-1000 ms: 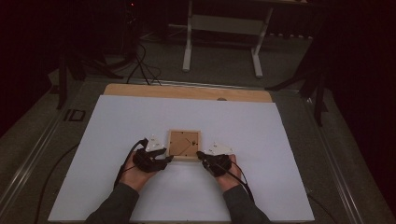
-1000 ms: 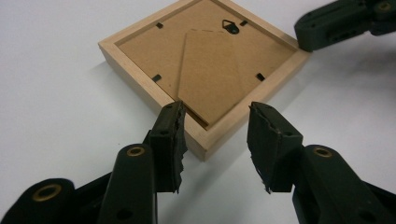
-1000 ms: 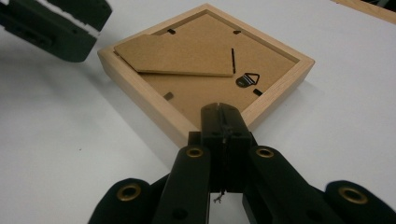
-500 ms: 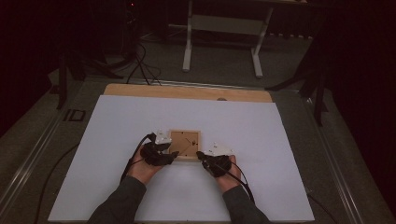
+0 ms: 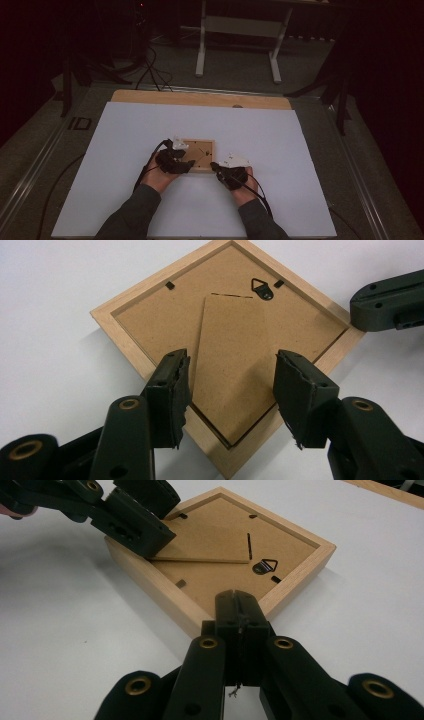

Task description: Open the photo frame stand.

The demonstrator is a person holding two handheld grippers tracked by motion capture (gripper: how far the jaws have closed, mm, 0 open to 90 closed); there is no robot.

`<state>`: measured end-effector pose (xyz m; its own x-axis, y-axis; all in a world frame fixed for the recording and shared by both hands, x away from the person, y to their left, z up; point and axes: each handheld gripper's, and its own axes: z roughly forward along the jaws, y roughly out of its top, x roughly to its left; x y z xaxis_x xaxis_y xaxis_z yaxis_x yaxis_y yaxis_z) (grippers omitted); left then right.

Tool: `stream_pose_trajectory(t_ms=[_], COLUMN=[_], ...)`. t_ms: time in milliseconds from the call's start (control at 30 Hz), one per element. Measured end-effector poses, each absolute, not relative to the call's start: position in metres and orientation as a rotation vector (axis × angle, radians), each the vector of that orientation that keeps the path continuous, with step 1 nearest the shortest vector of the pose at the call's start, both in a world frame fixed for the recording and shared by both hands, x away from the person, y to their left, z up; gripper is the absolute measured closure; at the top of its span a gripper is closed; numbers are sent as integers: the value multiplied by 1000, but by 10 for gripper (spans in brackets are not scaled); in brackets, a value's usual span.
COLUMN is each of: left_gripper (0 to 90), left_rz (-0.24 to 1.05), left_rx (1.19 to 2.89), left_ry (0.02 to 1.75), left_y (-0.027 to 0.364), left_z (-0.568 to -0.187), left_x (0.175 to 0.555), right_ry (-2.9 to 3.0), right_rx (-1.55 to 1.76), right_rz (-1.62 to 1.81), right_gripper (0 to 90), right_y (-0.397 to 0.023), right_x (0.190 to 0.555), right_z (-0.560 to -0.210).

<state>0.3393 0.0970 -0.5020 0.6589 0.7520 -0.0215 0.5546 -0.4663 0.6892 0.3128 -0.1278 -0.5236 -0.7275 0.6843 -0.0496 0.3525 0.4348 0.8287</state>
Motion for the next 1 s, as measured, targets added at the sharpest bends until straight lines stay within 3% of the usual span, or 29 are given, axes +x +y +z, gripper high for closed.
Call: stream_pose_trajectory(t_ms=[1000], left_gripper=[508], left_rz=[396], left_rx=[2237], left_ry=[997], left_y=[87], left_z=[-491], left_x=[344], right_ry=[2312], right_rx=[875], right_rz=[1198], right_gripper=[898], right_y=[-128], right_x=[312], right_z=[-524])
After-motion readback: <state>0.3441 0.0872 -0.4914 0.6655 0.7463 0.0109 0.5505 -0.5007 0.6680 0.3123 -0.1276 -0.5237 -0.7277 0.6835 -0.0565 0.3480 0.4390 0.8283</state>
